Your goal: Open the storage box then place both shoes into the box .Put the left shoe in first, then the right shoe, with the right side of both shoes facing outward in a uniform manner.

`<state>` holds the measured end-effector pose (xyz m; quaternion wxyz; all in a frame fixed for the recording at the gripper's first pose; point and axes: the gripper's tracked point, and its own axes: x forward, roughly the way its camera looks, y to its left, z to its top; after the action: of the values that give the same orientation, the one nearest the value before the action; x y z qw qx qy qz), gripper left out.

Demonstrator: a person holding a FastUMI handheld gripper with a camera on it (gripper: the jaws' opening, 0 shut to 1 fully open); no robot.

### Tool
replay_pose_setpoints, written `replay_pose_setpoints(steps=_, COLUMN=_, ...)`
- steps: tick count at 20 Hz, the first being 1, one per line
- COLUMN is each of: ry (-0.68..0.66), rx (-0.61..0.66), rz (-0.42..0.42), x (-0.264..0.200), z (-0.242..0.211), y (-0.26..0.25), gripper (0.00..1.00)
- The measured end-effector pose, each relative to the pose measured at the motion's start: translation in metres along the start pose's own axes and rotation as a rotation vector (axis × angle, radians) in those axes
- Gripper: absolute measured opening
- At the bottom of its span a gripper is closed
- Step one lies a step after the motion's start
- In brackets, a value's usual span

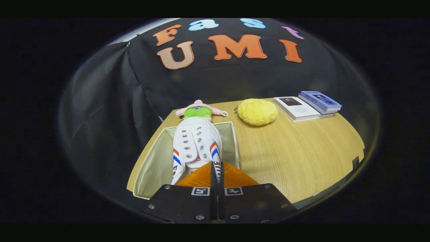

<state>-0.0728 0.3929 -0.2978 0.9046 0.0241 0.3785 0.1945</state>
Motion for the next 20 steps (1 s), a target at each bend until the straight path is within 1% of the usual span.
replay_pose_setpoints(steps=1, ry=0.038, rx=-0.015, rz=0.007, x=0.001, z=-0.009, y=0.002, gripper=0.09)
replay_pose_setpoints(steps=3, ry=0.020, rx=-0.020, rz=0.059, x=0.000, z=-0.003, y=0.015, gripper=0.25)
replay_pose_setpoints(steps=6, ry=-0.055, rx=-0.059, rz=0.063, x=-0.016, z=0.025, y=0.016, gripper=0.91)
replay_pose_setpoints(steps=7, ry=-0.069, rx=-0.063, rz=0.070, x=-0.017, z=0.031, y=0.016, gripper=0.99)
replay_pose_setpoints(steps=10, ry=-0.105, rx=-0.055, rz=0.076, x=-0.024, z=0.053, y=0.009, gripper=0.99)
replay_pose_setpoints(steps=15, ry=-0.208, rx=-0.070, rz=0.042, x=-0.040, z=0.106, y=-0.021, gripper=0.99)
replay_pose_setpoints(steps=20, ry=-0.334, rx=-0.099, rz=-0.026, x=-0.070, z=0.167, y=-0.062, gripper=0.99)
